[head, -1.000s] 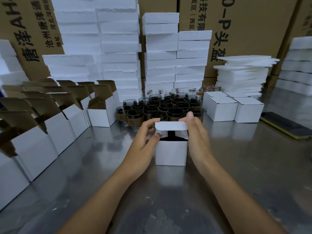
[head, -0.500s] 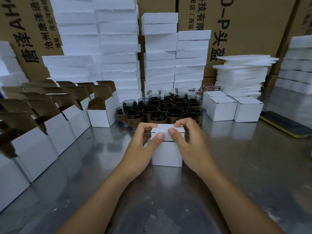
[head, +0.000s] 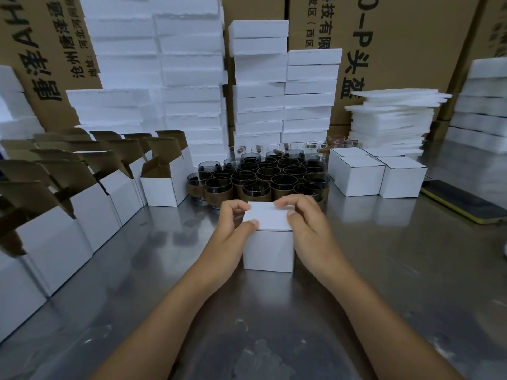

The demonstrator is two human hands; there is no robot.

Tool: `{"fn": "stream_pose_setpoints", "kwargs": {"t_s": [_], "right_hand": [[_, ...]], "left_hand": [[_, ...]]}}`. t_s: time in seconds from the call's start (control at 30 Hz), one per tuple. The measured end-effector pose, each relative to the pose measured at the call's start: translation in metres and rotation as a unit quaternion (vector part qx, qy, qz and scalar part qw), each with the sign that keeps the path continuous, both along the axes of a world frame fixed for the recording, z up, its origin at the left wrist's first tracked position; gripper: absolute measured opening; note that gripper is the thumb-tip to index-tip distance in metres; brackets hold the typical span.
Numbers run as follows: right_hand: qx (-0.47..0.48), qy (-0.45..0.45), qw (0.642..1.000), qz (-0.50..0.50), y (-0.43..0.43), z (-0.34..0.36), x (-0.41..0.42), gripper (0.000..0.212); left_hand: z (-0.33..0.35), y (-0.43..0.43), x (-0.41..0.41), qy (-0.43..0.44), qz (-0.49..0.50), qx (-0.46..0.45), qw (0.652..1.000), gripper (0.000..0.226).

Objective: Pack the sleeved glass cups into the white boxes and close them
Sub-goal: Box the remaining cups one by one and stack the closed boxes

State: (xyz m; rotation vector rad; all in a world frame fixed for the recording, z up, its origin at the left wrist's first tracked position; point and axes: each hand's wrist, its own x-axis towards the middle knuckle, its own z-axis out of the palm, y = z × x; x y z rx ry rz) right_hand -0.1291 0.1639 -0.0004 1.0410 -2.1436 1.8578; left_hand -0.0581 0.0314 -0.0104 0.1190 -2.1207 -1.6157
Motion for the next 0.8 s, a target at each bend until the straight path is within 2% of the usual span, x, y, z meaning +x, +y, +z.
{"fn": "stream_pose_setpoints", "kwargs": {"t_s": [0.13, 0.23, 0.43, 0.57, 0.63, 0.7, 0.73, 0.8], "right_hand": [[-0.024, -0.031, 0.999, -0.003, -0.001, 0.002, 0.003, 0.036], [-0.01, 0.015, 0.999, -0.045, 0.002, 0.005, 0.009, 0.029], [0.125, 0.108, 0.984, -0.069, 0.012, 0.006, 0.028, 0.008], [0.196, 0.146, 0.963, -0.114, 0.019, 0.014, 0.038, 0.031], [0.27, 0.176, 0.936, -0.143, 0.019, 0.017, 0.043, 0.047], [0.335, 0.211, 0.9, -0.184, 0.017, 0.018, 0.048, 0.061], [0.351, 0.222, 0.886, -0.205, 0.015, 0.018, 0.049, 0.066], [0.351, 0.233, 0.876, -0.234, 0.015, 0.019, 0.05, 0.062]], "left_hand": [[0.002, 0.0, -0.001, -0.01, 0.014, 0.021, 1.0, 0.02], [0.002, 0.001, 0.004, -0.012, 0.008, 0.019, 1.0, 0.015], [0.002, 0.002, 0.009, -0.006, -0.016, 0.028, 0.999, 0.024], [0.003, 0.005, 0.008, 0.005, -0.021, 0.021, 1.0, 0.02], [0.003, 0.006, 0.008, 0.006, -0.02, 0.022, 1.0, 0.026], [0.003, 0.007, 0.008, 0.005, -0.027, 0.034, 0.999, 0.018], [0.004, 0.008, 0.008, 0.006, -0.032, 0.034, 0.999, 0.013], [0.003, 0.009, 0.009, 0.01, -0.044, 0.025, 0.999, 0.019]]}}
